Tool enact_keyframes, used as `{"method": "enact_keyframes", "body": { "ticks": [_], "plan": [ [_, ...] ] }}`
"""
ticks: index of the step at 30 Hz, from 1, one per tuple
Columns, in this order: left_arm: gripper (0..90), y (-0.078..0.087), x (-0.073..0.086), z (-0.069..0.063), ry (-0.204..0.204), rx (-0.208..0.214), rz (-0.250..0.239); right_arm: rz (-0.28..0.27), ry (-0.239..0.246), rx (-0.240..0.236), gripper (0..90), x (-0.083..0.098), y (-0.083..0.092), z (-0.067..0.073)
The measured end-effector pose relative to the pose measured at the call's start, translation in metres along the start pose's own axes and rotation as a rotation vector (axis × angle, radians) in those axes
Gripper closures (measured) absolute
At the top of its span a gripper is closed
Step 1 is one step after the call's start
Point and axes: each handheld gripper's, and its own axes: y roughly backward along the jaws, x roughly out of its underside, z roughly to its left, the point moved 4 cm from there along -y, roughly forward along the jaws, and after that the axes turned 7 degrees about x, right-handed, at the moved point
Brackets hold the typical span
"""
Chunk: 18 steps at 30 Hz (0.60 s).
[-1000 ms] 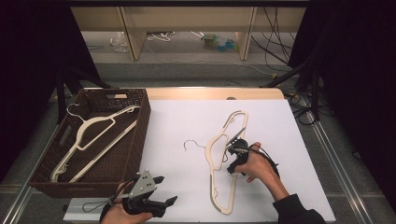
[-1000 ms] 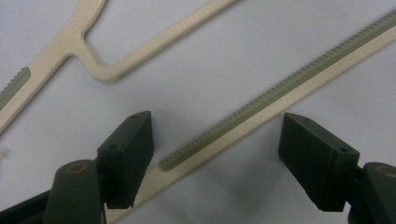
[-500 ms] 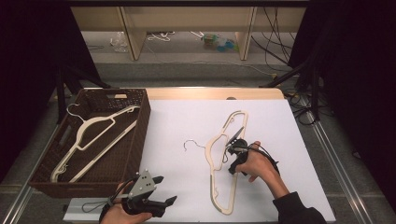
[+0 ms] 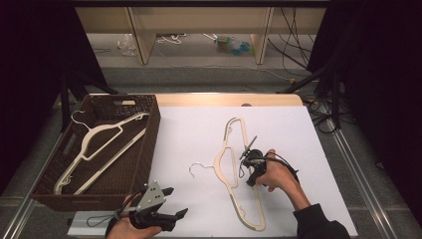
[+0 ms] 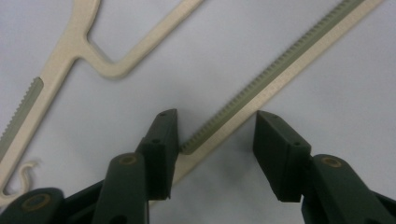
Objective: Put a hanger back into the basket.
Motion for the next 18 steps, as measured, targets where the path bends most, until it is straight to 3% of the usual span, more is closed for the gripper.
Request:
{"method": "enact_keyframes", "body": {
  "ticks": [5, 10, 16, 18],
  "plan": [
    [25.3, 0.0012, 0.0002, 0.0008, -0.015, 0.000, 0.014, -0.009, 0.081, -0.018, 64.8, 0.0037, 0.0015, -0.0045],
    [25.5, 0.0011, -0.0001, 0.0014, -0.017, -0.004, 0.007, -0.012, 0.121, -0.033, 74.4, 0.0064, 0.0024, -0.0073],
    [25.6, 0.0008, 0.0000, 0.0011, -0.018, -0.004, 0.015, -0.005, 0.135, -0.028, 77.2, 0.0062, 0.0026, -0.0076],
    [25.6, 0.0001, 0.0003, 0.0007, -0.019, -0.010, 0.010, 0.014, 0.111, -0.025, 77.1, 0.0049, 0.0029, -0.0064]
  ]
}}
